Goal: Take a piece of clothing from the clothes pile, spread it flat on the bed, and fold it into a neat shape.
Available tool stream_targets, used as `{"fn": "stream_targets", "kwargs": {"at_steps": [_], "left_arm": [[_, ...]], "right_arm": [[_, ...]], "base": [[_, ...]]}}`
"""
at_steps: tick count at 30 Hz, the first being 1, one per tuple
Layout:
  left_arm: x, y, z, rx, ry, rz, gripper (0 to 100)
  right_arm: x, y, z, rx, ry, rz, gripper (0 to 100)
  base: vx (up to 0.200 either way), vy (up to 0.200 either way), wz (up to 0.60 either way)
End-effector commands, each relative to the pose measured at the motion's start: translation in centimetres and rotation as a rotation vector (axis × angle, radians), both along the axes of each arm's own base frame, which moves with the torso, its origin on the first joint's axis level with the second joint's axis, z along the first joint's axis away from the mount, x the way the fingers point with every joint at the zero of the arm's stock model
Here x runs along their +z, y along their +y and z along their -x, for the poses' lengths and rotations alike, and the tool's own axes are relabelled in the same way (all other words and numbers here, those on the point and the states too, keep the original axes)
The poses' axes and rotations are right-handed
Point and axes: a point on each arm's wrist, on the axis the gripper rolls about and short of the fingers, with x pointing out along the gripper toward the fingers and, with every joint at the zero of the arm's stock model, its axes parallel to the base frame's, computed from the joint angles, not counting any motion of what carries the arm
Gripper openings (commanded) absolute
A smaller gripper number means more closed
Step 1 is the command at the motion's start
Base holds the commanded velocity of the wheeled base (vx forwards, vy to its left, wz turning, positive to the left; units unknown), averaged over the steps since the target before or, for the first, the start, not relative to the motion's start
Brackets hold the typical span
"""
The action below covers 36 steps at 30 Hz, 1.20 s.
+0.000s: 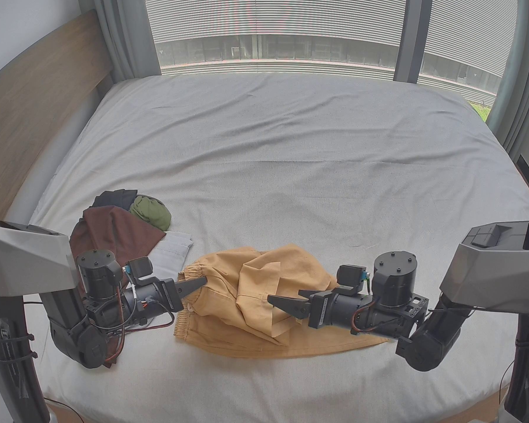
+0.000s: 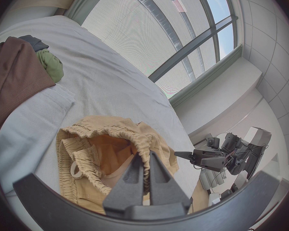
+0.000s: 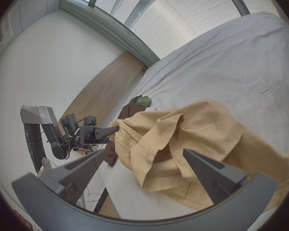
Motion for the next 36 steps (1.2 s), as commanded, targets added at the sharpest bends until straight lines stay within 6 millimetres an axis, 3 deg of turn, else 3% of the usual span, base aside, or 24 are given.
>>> {"fn": "stream_targets", "kwargs": {"at_steps": [1, 7, 14, 36], "left_arm": [[0.1, 0.0, 0.0, -0.001, -0.002, 0.001, 0], [0.0, 0.0, 0.0, 0.001, -0.001, 0.0, 0], [0.0, 0.0, 0.0, 0.001, -0.001, 0.0, 0], [-0.4, 0.0, -0.1, 0.002, 0.011, -0.003, 0]], "right_arm": [[-0.8, 1.4, -0.8, 0.008, 0.039, -0.016, 100], [-1.0, 2.2, -1.1, 0.008, 0.079, -0.039, 100], [-2.9, 3.4, -0.6, 0.04, 0.113, -0.013, 100], [-3.2, 4.8, -1.2, 0.057, 0.091, -0.032, 100]], "base": [[0.0, 0.0, 0.0], [0.0, 0.0, 0.0], [0.0, 0.0, 0.0], [0.0, 0.0, 0.0]]}}
